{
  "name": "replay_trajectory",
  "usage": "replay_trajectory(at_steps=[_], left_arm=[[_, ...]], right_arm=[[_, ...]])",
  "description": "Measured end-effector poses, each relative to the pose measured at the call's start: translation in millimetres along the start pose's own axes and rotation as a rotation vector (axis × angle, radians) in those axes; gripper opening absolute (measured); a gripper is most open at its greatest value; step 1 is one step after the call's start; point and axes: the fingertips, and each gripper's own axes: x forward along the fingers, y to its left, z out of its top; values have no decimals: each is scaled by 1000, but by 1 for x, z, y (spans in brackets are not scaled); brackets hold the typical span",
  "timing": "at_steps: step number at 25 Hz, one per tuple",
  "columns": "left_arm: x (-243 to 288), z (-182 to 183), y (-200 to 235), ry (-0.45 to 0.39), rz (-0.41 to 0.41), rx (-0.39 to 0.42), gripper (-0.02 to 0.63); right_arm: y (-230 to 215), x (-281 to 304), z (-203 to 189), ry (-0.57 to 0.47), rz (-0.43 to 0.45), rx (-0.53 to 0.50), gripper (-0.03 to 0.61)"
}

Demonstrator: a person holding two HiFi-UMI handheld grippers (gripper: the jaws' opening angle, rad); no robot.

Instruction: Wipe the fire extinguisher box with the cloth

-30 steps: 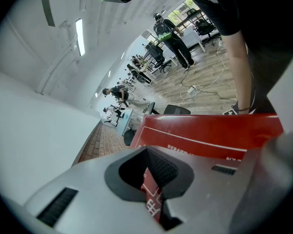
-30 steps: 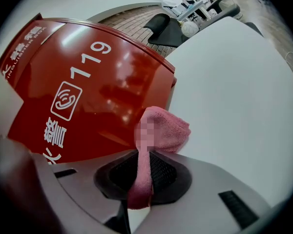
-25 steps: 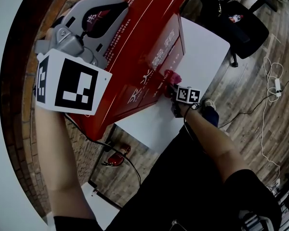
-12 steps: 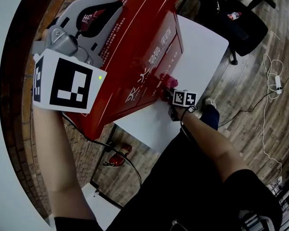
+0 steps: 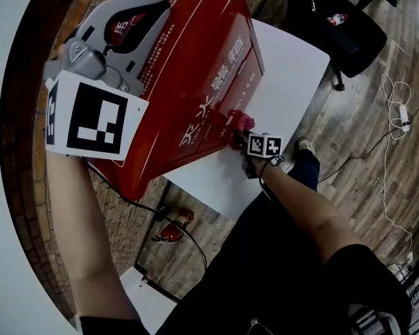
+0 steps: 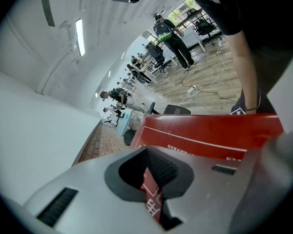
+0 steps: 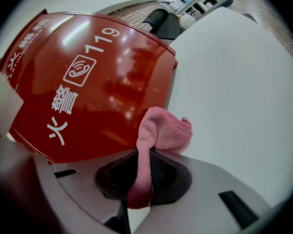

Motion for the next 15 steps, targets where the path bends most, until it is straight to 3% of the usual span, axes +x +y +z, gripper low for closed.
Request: replay_trajectory(at_steps=[15], left_arm=[[0,0,0,-2,0,-1,17]], right_arm=[[45,-21,-7,-21,74,26,64]])
